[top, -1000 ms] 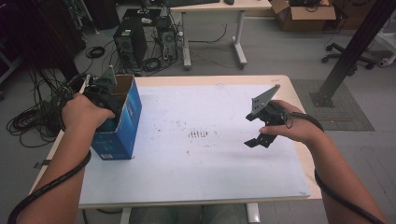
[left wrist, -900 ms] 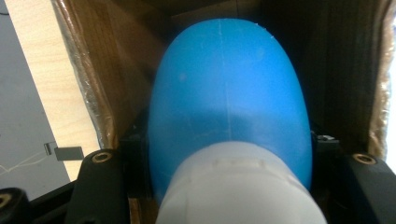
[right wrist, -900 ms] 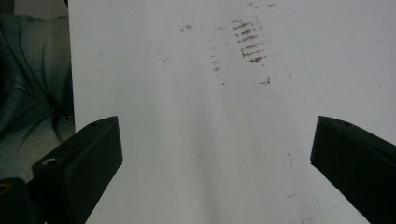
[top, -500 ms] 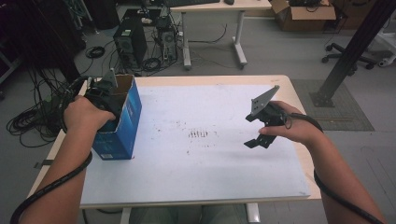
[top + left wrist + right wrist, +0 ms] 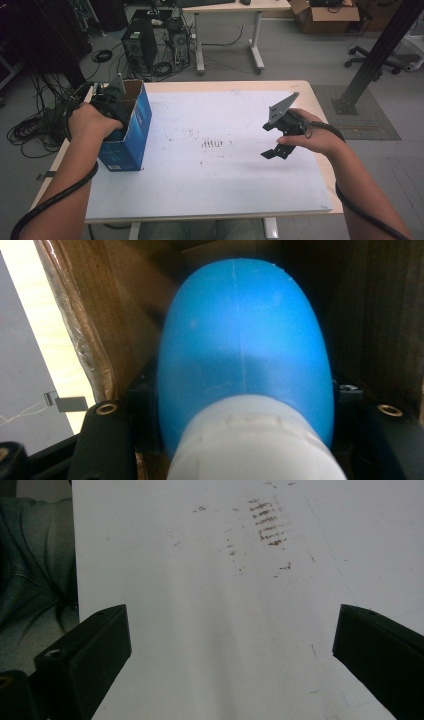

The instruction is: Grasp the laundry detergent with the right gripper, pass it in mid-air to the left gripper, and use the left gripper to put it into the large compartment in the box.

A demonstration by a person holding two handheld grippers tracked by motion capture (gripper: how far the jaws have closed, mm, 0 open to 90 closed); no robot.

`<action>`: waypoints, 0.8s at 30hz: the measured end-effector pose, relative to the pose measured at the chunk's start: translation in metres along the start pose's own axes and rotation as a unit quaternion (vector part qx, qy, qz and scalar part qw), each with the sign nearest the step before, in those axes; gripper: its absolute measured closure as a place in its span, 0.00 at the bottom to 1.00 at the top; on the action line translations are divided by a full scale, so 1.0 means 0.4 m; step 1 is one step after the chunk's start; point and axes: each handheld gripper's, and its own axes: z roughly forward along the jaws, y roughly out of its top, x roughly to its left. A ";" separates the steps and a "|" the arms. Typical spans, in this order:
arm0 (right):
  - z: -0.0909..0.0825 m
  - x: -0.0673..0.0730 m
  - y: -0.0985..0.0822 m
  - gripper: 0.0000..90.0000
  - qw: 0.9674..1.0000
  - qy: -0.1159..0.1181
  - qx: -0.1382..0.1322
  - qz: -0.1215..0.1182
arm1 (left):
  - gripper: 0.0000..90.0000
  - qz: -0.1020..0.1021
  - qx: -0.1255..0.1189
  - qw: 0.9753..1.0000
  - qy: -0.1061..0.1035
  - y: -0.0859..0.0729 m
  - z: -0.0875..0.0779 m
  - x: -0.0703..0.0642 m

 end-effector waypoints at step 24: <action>-0.001 0.003 -0.016 0.02 1.000 -0.003 -0.005 0.005 | 0.35 0.010 0.003 1.000 0.011 -0.001 -0.014 -0.010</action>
